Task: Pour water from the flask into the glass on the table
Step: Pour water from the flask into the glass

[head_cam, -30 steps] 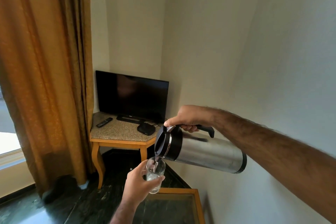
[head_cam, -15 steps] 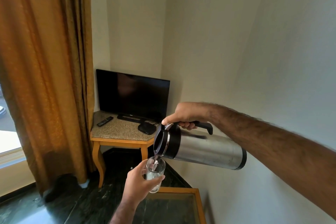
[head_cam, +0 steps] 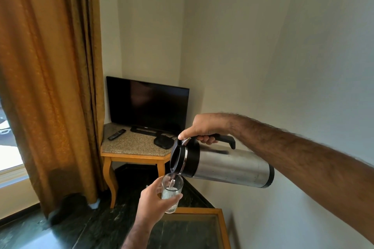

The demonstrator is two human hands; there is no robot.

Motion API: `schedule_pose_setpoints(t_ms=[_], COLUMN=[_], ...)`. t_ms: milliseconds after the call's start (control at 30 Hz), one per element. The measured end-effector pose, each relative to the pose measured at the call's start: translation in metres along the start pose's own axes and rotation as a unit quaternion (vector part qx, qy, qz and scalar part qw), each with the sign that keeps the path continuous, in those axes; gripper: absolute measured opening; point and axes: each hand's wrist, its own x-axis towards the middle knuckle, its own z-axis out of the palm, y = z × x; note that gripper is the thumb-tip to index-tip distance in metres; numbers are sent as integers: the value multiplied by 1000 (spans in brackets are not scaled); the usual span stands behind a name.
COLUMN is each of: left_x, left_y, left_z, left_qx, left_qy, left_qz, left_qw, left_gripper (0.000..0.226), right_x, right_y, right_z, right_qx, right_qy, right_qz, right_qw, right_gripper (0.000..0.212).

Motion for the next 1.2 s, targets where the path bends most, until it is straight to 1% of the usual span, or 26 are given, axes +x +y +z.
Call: schedule_pose_setpoints(t_ms=[267,400,500,633,933,1100,1200], left_x=[1,0,2,2,4,6,7], left_y=[-1,0,-5,-8,-7,-7,-8], left_z=[1,1,1,1,2,1,1], left_qx=[1,-5,-11,-14,-13,-15,-15], left_qy=[6,15,17,20,20,22,14], left_qz=[-9,0,-9,-5,-15,-16,-16], left_qw=[1000,1000,1000,1000,1000,1000,1000], left_gripper=[56,58,58,57,65,63,66], right_x=[4,7,9,12,19,21,22], right_y=[2,2,2,2,5,7,7], right_z=[-3,-2,-1,0,1,0,-1], right_qx=[2,1,-7,-7,-1,4,5], right_qy=[8,4,-1,-1,-8,-6,-11], right_qz=[2,4,3,6,-1,-5,-2], right_qw=[1000,1000,1000,1000,1000,1000,1000], right_gripper=[55,53,49,56,55,55,54])
